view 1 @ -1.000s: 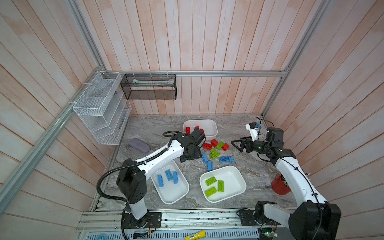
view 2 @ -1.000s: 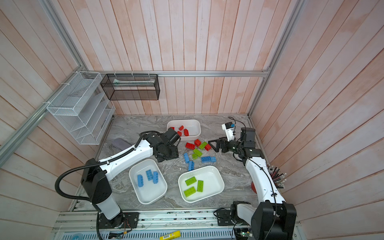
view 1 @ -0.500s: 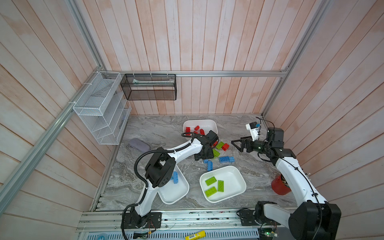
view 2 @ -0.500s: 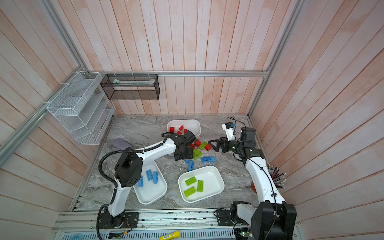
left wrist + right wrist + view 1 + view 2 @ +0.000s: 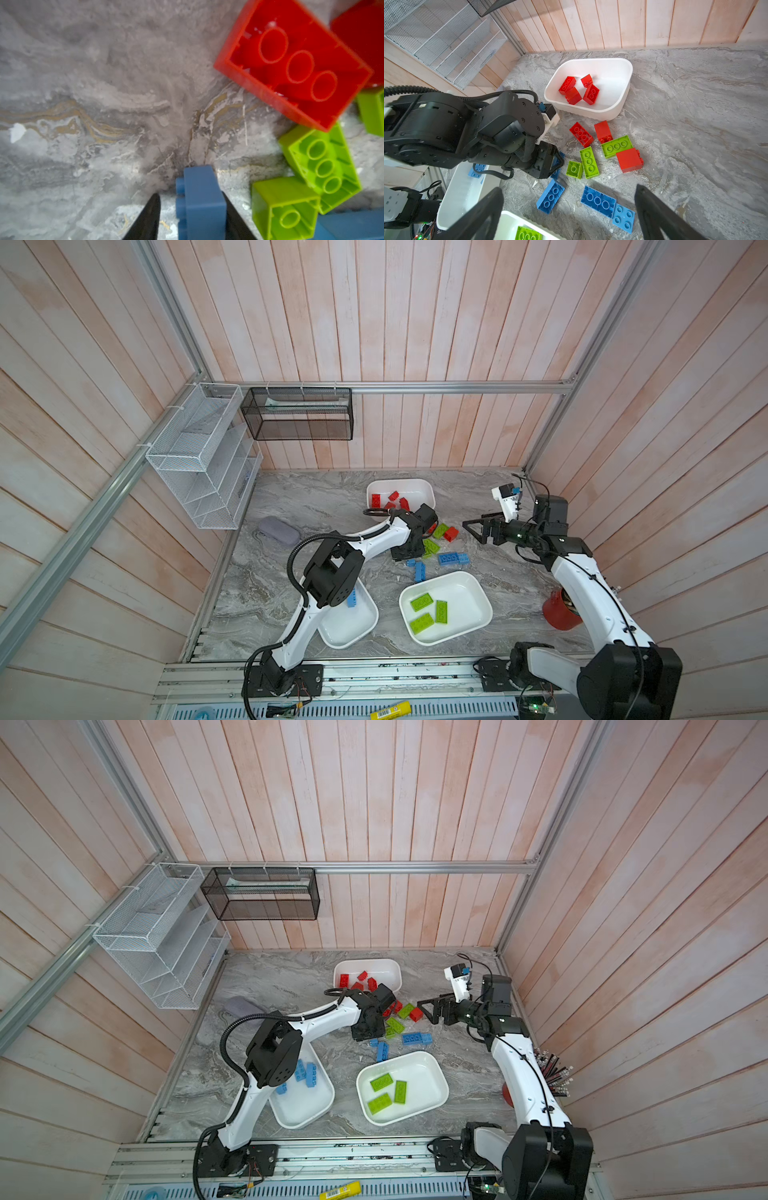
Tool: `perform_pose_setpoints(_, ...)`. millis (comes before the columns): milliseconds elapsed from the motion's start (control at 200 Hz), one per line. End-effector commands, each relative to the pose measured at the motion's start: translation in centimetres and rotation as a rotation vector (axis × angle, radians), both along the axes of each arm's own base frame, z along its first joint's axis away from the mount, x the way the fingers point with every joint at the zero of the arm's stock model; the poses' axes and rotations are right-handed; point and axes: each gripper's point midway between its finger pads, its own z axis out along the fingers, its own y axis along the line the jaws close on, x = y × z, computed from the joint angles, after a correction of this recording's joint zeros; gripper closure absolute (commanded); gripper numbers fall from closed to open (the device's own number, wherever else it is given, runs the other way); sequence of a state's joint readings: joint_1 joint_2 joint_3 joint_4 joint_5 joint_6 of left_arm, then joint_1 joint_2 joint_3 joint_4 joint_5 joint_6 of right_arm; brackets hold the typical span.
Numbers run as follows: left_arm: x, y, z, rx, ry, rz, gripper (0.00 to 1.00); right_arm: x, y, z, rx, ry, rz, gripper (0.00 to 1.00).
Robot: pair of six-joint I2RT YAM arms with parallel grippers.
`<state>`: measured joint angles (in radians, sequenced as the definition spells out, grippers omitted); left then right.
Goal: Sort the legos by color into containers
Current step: 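Move the left gripper back to the pile and grasp a blue brick, then carry the blue brick with the left gripper into the blue tray, release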
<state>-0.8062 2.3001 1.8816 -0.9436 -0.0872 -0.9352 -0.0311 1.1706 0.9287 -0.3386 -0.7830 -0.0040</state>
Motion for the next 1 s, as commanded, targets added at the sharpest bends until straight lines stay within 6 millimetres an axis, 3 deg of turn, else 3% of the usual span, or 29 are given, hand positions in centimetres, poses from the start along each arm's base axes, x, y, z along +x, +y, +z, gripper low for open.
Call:
perform_pose_setpoints(0, -0.3, 0.8, -0.7, 0.041, 0.009, 0.018, 0.67, -0.2, -0.3, 0.0, -0.012, -0.006, -0.008, 0.02)
perform_pose_setpoints(105, -0.6, 1.0, 0.3, 0.032, 0.004, 0.016, 0.81, -0.1, -0.4, 0.0, -0.011, -0.007, -0.010, 0.02)
perform_pose_setpoints(295, -1.2, 2.6, 5.0, 0.019, -0.028, -0.042, 0.82, -0.2, -0.4, 0.1, -0.009, -0.007, -0.011, 0.02)
perform_pose_setpoints(430, -2.6, 6.7, 8.2, 0.072, -0.041, -0.091, 0.82, -0.3, -0.3, 0.1, 0.003, -0.009, -0.007, 0.02)
perform_pose_setpoints(535, -4.5, 11.0, 9.6, 0.124, -0.018, -0.082, 0.82, -0.3, -0.2, 0.2, 0.013, -0.009, -0.005, 0.02)
perform_pose_setpoints(600, -5.8, 12.4, 10.3, 0.103, -0.012, -0.088, 0.82, -0.3, -0.1, 0.5, 0.023, -0.014, 0.000, 0.02)
perform_pose_setpoints(690, -8.1, 14.0, 9.9, 0.077, 0.028, -0.085, 0.82, -0.4, 0.2, 0.8, 0.043, -0.015, 0.015, 0.02)
perform_pose_setpoints(995, -15.2, 18.1, 4.5, 0.088, 0.196, -0.056, 0.81, -0.6, 1.4, 0.7, 0.055, -0.008, 0.053, 0.02)
